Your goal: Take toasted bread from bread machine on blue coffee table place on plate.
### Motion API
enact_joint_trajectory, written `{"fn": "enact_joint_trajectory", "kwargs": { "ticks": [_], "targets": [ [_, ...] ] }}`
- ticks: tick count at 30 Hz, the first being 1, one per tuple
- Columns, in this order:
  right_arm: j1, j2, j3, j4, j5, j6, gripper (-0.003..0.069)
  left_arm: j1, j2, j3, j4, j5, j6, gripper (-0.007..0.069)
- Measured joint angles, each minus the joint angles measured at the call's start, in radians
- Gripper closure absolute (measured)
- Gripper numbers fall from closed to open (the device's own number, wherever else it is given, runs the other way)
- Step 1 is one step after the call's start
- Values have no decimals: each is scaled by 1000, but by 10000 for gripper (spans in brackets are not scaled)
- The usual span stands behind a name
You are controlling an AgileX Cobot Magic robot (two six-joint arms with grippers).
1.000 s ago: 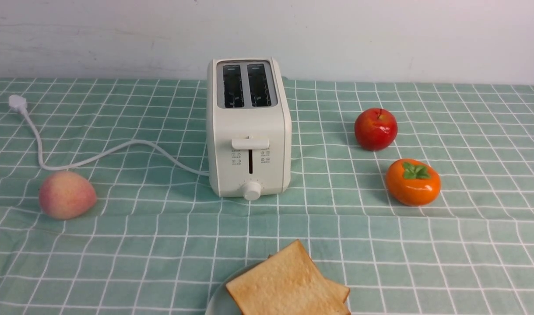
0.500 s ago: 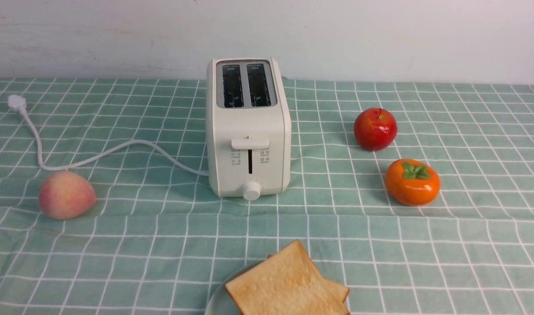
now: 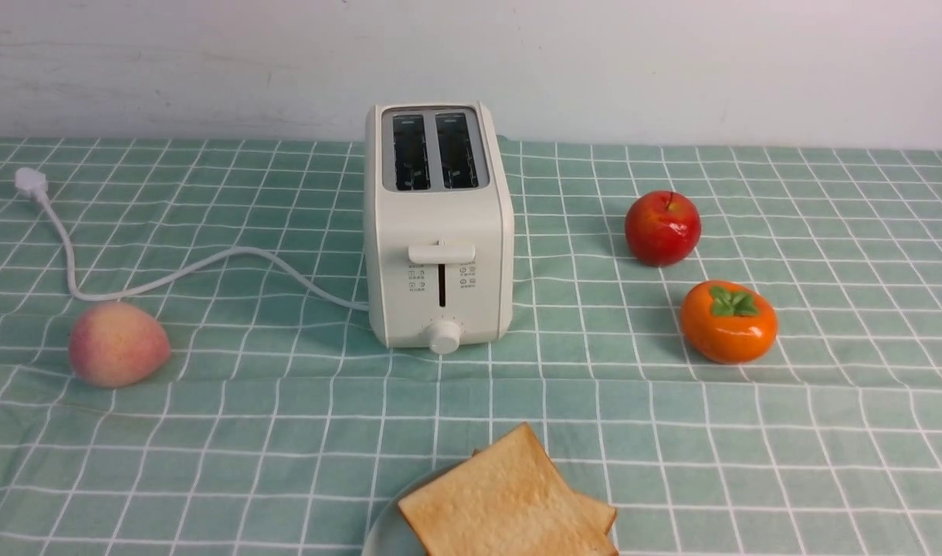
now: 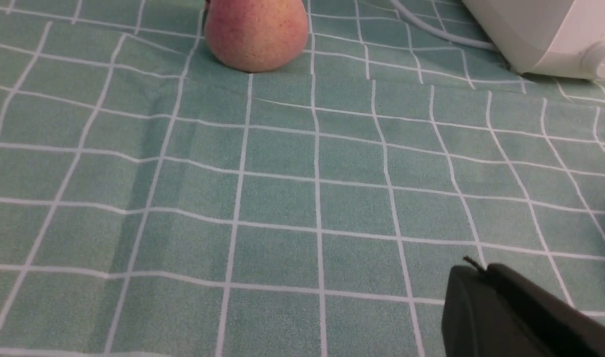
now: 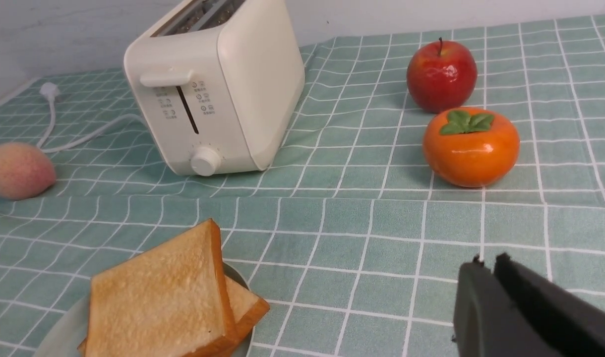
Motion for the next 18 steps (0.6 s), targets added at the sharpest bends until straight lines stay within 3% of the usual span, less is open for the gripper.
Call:
{"fn": "enact_joint_trajectory", "kwargs": {
  "ticks": [7, 18],
  "targets": [
    [0, 0, 0, 0, 0, 0, 618, 59, 0, 0, 1, 0, 0, 617],
    [0, 0, 0, 0, -1, 0, 618, 61, 0, 0, 2, 0, 0, 613]
  ]
}}
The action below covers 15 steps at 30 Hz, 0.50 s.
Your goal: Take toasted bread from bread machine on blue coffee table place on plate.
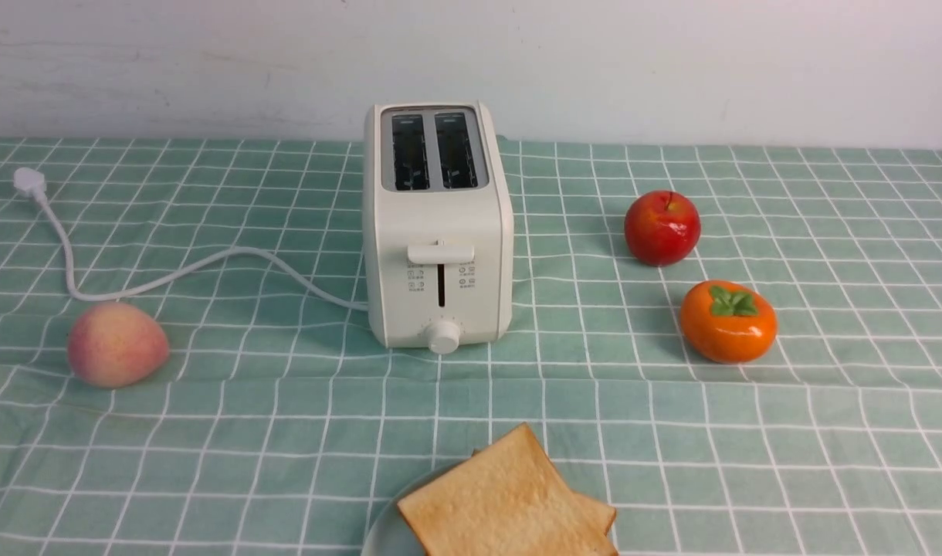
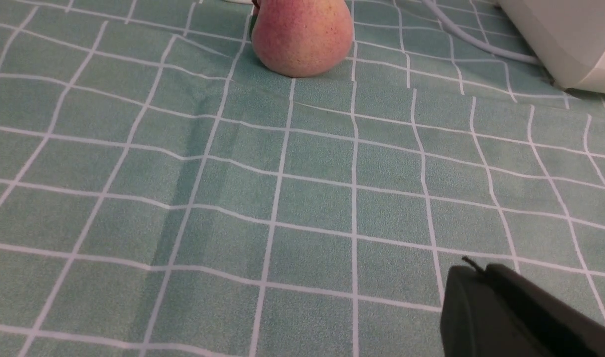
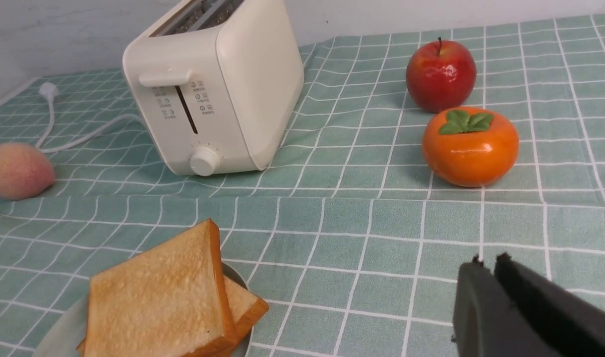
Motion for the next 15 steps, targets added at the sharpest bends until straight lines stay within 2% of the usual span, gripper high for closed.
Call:
{"fn": "enact_joint_trajectory", "kwargs": {
  "ticks": [6, 9, 10, 15],
  "targets": [
    [-4, 0, 0, 0, 1, 0, 618, 0, 0, 0, 0, 0, 0, 607],
    [-55, 0, 0, 0, 1, 0, 617, 0, 0, 0, 0, 0, 0, 607],
    [-128, 0, 0, 0, 1, 0, 616, 0, 0, 0, 0, 0, 0, 605],
    [-298, 0, 0, -24, 1, 0, 612, 0, 0, 0, 0, 0, 0, 599]
  ]
}}
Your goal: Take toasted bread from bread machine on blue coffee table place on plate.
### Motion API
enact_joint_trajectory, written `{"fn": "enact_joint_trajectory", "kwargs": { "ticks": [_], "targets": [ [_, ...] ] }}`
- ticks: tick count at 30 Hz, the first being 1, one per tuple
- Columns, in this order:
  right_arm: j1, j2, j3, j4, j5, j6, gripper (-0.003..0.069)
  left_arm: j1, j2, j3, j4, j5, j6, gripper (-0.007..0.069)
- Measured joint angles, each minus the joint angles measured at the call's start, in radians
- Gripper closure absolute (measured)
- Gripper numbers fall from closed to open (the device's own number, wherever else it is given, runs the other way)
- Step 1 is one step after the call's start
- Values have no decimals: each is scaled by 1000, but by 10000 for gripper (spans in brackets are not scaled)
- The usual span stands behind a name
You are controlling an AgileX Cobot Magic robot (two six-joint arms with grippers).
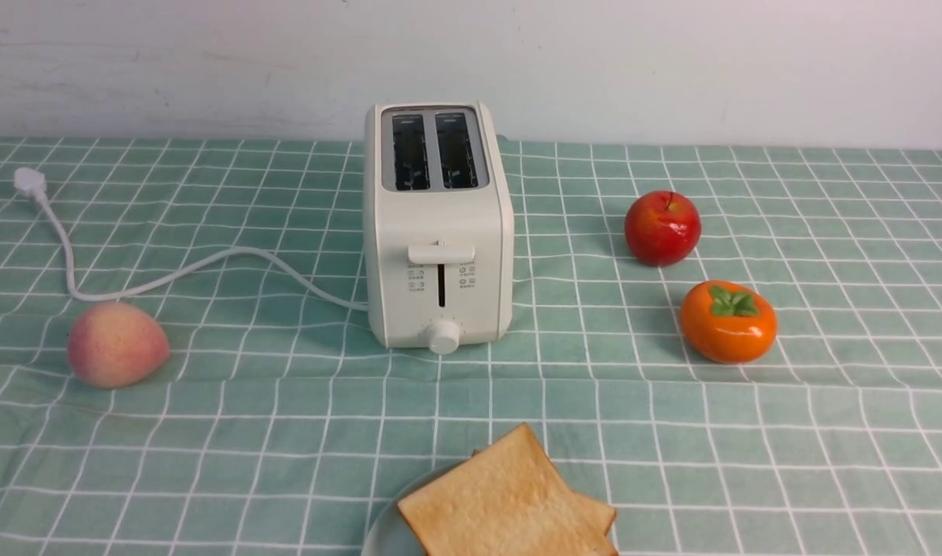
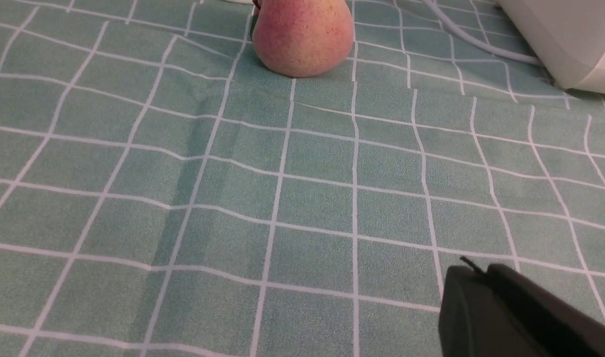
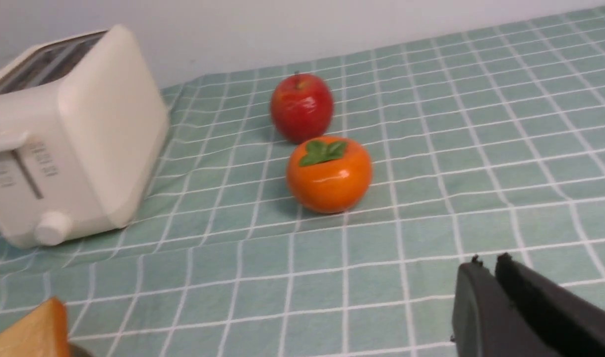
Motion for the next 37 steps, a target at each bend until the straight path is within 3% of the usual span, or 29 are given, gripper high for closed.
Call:
{"fn": "enact_joint_trajectory", "kwargs": {
  "ticks": [3, 9, 15, 17, 37],
  "targets": [
    [-96, 0, 0, -52, 1, 0, 609, 0, 0, 0, 0, 0, 0, 596],
    [-171, 0, 12, -140, 66, 0, 606, 0, 0, 0, 0, 0, 0, 589],
    [-174, -24, 180, -155, -31, 0, 597, 0, 0, 0, 0, 0, 0, 586],
    [-172, -55, 208, -151, 2, 0, 595, 0, 0, 0, 0, -1, 0, 582],
    [-172, -151, 205, -160, 59, 0, 578, 1, 0, 1, 1, -3, 0, 558]
  ]
}}
